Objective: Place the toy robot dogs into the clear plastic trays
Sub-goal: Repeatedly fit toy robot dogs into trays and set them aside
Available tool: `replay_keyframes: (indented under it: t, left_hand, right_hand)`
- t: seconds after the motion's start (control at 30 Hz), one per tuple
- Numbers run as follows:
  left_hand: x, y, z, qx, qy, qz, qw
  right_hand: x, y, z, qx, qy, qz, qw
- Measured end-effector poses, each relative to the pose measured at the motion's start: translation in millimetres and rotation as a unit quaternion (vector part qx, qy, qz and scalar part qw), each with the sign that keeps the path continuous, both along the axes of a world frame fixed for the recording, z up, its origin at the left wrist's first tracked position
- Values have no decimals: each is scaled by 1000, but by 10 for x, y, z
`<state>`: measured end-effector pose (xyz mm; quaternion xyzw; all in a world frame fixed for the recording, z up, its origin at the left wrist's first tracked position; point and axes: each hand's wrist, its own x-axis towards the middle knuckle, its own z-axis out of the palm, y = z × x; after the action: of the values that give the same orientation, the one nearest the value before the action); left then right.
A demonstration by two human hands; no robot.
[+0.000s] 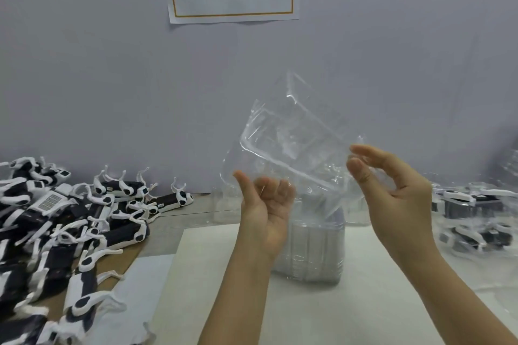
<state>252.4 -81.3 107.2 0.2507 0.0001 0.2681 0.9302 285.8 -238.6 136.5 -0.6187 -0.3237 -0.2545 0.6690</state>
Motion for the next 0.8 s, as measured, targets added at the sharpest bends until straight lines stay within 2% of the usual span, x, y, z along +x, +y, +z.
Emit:
replay_keyframes:
  t: [0.07, 0.13, 0.23, 0.3, 0.37, 0.43, 0.5, 0.53, 0.6, 0.63, 0.67, 0.7, 0.77, 0.8]
  left_hand:
    - [144, 41, -15, 39, 74, 41, 996]
    - [196, 75, -93, 144, 183, 102, 967]
    - [114, 137, -235, 296, 315, 187, 882]
    - [28, 169, -280, 355, 360, 242, 828]
    - [-47, 176, -282, 407, 368, 325, 770]
    - [-66, 168, -197, 477, 325, 422, 699]
    - [22, 182, -11, 598, 261, 441, 617]
    - [99, 205, 97, 687, 237, 404, 555]
    - [281, 277, 285, 850, 226, 280, 384]
    - [355, 316, 337, 894, 225, 217, 320]
    - [398, 341, 352, 915, 221, 166, 293]
    - [411, 357, 339, 923, 211, 138, 292]
    - [379, 363, 242, 922, 173, 168, 303]
    - [348, 347, 171, 920, 154, 203, 298]
  right_hand:
    - [63, 30, -3, 21, -5, -35, 999]
    - [138, 41, -17, 19, 2, -38, 999]
    - [290, -2, -52, -21, 15, -37, 999]
    - [411, -75, -23, 12, 47, -22, 999]
    - [505, -165, 29, 79, 89, 3, 993]
    - [547, -236, 56, 131, 116, 14, 985]
    - [553, -292, 32, 166, 130, 14, 977]
    - [547, -315, 7, 175, 133, 11, 975]
    - [518, -366, -36, 188, 138, 3, 973]
    - [503, -396, -56, 197, 140, -2, 970]
    - [491, -432, -79, 208, 144, -8, 968]
    - [480, -470, -101, 218, 146, -13, 965]
    - [433, -542, -124, 234, 147, -21, 961]
    - [416, -573, -143, 239, 145, -26, 960]
